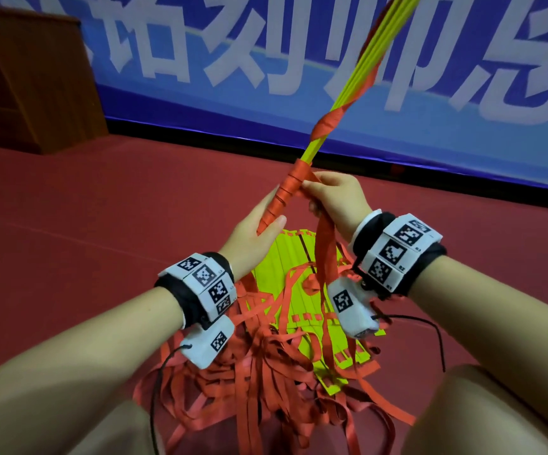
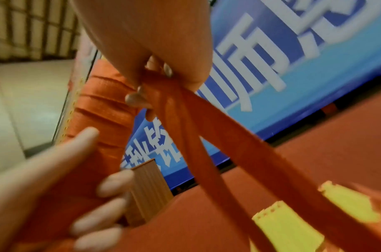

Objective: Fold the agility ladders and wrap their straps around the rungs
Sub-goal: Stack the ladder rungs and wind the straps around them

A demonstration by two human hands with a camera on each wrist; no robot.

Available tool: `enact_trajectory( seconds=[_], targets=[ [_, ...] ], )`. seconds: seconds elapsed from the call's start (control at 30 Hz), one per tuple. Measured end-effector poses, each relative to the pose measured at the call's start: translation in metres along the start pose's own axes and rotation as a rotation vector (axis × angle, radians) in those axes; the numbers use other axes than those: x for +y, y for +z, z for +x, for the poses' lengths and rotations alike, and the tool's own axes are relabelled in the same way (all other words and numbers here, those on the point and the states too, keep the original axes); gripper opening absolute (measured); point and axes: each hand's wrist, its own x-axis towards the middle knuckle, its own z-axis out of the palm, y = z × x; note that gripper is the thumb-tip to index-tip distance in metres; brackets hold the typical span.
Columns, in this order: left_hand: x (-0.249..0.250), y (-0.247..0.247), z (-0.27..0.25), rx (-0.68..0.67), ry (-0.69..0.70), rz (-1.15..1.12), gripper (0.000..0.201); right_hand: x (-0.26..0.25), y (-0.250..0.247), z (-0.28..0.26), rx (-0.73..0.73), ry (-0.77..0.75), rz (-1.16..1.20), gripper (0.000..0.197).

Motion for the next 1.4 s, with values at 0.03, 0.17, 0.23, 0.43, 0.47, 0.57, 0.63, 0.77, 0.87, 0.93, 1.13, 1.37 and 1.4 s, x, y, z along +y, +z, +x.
enact_trajectory(
  seconds=[0.03,0.17,0.23,0.43,0.47,0.57,0.63,0.77,0.87,0.93,1.13,1.37,1.4],
  targets=[
    [0.000,0.001,-0.001,-0.006,-0.010,-0.022,0.050,0.002,-0.001,0.000,-0.020,-0.013,-0.068,0.022],
    [-0.006,0.003,-0.001,-0.012,-0.052,-0.087,0.047,0.005,-0.011,-0.001,-0.135,0.030,-0.172,0.018],
    [-0.013,0.003,0.002,0.006,-0.113,-0.125,0.041,0.007,-0.017,0.000,-0.196,0.073,-0.179,0.021],
    [-0.016,0.003,0.013,0.180,-0.246,-0.245,0.024,0.020,-0.036,0.000,-0.240,0.151,-0.286,0.026],
    [-0.015,0.004,0.013,0.199,-0.257,-0.257,0.020,0.021,-0.038,0.000,-0.220,0.185,-0.233,0.028],
    [-0.013,0.009,0.012,0.233,-0.285,-0.264,0.024,0.017,-0.036,0.001,-0.238,0.283,-0.001,0.034],
    [-0.013,0.013,0.009,0.245,-0.261,-0.223,0.032,0.012,-0.031,-0.001,-0.302,0.296,0.052,0.038],
    [-0.016,0.013,0.007,0.219,-0.168,-0.067,0.045,0.009,-0.028,-0.003,-0.336,0.251,0.024,0.031],
    [-0.014,0.009,0.007,0.204,-0.140,0.045,0.047,0.011,-0.028,-0.004,-0.314,0.281,0.096,0.026],
    [-0.014,0.006,0.006,0.186,-0.133,0.084,0.047,0.014,-0.028,-0.006,-0.340,0.320,0.170,0.022],
    [-0.011,0.005,0.004,0.164,-0.085,0.059,0.047,0.009,-0.031,-0.017,-0.444,0.365,0.310,0.025],
    [-0.004,0.009,0.001,0.143,-0.114,-0.105,0.041,0.005,-0.025,-0.021,-0.464,0.448,0.361,0.027],
    [-0.001,0.009,0.000,0.134,-0.114,-0.124,0.039,0.003,-0.023,-0.022,-0.444,0.452,0.360,0.028]
  ],
)
